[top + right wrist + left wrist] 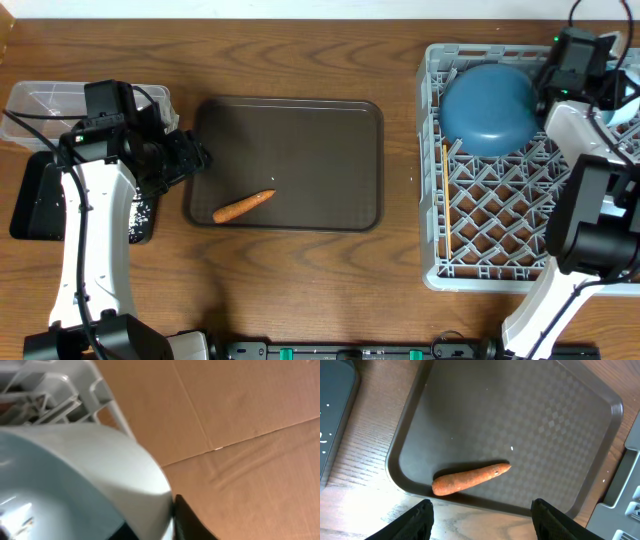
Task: Sort waste into correct bins and load items into the dishwasher rack
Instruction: 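Lower the bowl into the rack's back right area and open the right gripper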
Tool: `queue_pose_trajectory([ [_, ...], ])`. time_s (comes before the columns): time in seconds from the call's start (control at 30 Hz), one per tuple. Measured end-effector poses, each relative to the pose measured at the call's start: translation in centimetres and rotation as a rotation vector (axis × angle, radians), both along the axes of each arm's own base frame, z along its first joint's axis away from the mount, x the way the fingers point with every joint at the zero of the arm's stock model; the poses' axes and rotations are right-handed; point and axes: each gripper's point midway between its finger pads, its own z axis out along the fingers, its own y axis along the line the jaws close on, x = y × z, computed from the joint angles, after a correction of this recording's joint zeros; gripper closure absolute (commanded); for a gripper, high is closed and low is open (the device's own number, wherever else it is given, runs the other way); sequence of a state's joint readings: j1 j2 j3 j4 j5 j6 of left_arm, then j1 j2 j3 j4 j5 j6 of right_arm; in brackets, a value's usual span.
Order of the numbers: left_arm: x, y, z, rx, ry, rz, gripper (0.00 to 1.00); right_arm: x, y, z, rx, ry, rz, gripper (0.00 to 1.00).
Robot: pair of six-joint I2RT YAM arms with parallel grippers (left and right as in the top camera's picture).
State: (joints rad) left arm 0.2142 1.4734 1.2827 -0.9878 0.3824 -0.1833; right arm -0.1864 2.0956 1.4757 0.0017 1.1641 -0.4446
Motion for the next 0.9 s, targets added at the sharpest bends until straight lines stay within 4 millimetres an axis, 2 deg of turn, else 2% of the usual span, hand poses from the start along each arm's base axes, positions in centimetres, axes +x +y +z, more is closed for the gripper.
queue_pose_trajectory([
  [0.07,0.0,0.0,0.0,0.000,0.000,0.000,0.35,-0.3,0.1,-0.5,0.012,0.017,-0.004,0.65],
  [0.1,0.0,0.0,0.0,0.000,0.000,0.000,0.35,-0.6,0.1,-0.9,0.020,0.027,-0.010,0.53],
  [0.2,0.0,0.0,0.0,0.000,0.000,0.000,0.35,-1.2,0.2,-1.7,0.039,0.046,-0.023,0.31],
  [0.27,0.0,0.0,0.0,0.000,0.000,0.000,0.34,-1.3,0.2,-2.0,0.045,0.045,-0.026,0.24],
  [0.43,0.0,0.0,0.0,0.000,0.000,0.000,0.35,-1.3,0.3,-2.3,0.049,0.030,-0.029,0.17],
  [0.6,0.0,0.0,0.0,0.000,0.000,0.000,0.34,-1.2,0.8,-2.7,0.092,0.051,0.007,0.15],
  [0.9,0.0,0.0,0.0,0.000,0.000,0.000,0.34,-0.3,5.5,-2.1,0.308,0.066,0.218,0.14],
])
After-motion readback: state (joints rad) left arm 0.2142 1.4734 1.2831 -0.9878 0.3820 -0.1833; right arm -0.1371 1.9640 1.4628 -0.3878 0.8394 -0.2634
